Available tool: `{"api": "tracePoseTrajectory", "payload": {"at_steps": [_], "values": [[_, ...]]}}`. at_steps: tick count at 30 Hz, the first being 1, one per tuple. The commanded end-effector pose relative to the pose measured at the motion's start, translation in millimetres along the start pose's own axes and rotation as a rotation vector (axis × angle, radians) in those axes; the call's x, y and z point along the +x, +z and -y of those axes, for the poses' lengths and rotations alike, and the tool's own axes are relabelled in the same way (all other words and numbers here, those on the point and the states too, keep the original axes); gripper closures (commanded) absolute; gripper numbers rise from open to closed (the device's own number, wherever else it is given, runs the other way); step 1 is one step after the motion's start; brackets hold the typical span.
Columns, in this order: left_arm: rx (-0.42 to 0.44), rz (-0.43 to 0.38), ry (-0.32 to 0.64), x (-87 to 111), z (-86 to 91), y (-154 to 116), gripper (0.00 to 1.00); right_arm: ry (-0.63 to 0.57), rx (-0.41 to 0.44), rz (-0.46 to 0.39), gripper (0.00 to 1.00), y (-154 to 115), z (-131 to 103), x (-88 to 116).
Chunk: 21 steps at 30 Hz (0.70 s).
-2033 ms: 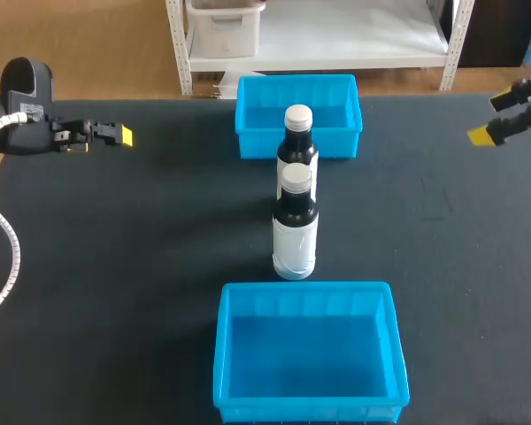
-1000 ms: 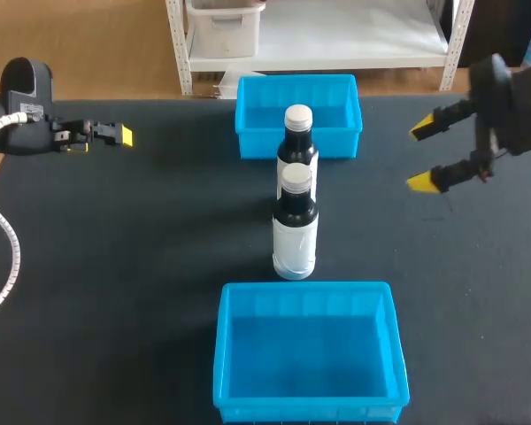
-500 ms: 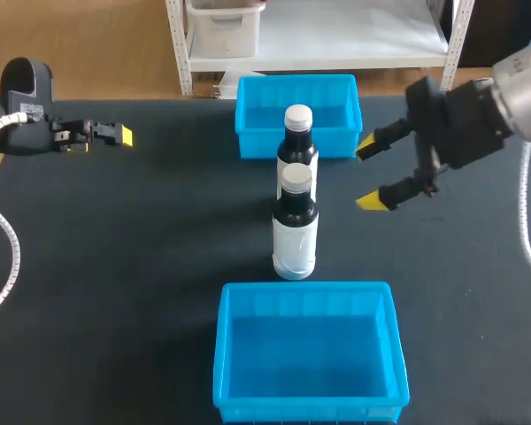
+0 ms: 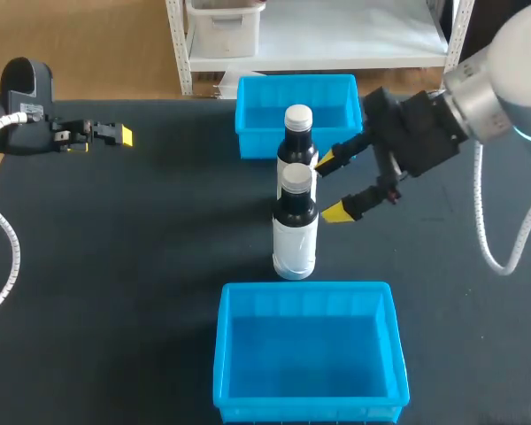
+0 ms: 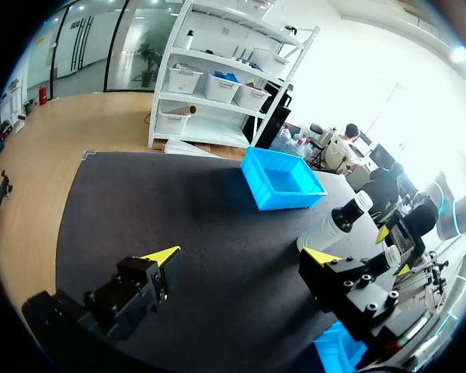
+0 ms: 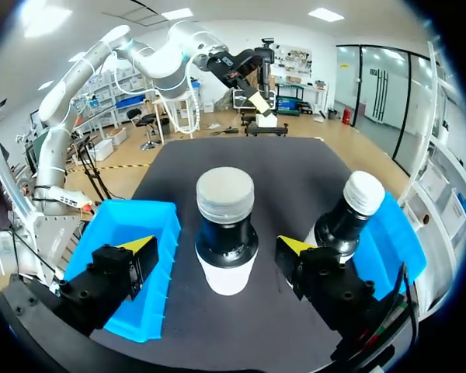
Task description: Pick up the bottle, and place it in the far bin if it is heavy, or in the near bin if it is light.
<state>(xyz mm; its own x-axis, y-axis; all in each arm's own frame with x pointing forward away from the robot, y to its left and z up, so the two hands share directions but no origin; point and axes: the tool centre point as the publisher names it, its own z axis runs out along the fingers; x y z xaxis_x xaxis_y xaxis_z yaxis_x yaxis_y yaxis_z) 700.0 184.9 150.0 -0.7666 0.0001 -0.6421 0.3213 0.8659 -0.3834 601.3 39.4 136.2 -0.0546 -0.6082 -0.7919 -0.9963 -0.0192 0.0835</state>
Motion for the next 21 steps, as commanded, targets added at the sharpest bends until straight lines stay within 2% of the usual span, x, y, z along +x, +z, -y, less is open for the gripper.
{"api": "tracePoseTrajectory", "payload": {"at_steps": [1,21], "values": [[0.0,0.0,0.0,0.0,0.0,0,0.0,0.002,-0.013,0.0,0.0,7,0,-3],[0.0,0.0,0.0,0.0,0.0,0,0.0,0.063,-0.036,0.019,0.0,40,-1,-14]]}}
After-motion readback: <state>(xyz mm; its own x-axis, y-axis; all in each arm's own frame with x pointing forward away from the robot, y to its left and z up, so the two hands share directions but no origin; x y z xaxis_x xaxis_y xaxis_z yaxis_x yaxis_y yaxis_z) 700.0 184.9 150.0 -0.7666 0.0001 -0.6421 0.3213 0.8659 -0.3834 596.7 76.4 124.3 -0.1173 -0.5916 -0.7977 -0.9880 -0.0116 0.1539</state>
